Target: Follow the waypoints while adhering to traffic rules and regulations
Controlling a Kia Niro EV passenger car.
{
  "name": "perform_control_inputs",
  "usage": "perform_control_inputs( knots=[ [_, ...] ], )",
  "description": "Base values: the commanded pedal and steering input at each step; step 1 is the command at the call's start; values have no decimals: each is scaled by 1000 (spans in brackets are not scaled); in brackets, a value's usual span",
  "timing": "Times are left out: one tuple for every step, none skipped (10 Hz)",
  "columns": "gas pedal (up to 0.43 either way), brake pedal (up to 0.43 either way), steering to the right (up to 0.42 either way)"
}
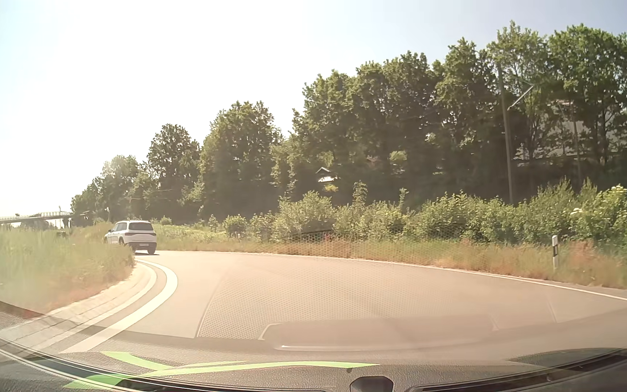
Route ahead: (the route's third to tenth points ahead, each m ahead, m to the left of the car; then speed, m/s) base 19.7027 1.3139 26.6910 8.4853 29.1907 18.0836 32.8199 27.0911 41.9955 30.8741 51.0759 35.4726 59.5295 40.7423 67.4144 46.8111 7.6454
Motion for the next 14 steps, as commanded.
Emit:
perform_control_inputs(
  knots=[
    [87,0,-112],
    [138,0,-124],
    [150,0,-131],
    [157,0,-138],
    [157,0,-145],
    [169,0,-149],
    [169,0,-154],
    [177,0,-157],
    [189,0,-158],
    [189,0,-157],
    [189,0,-158],
    [189,0,-160],
    [189,0,-167],
    [189,0,-173]
  ],
)
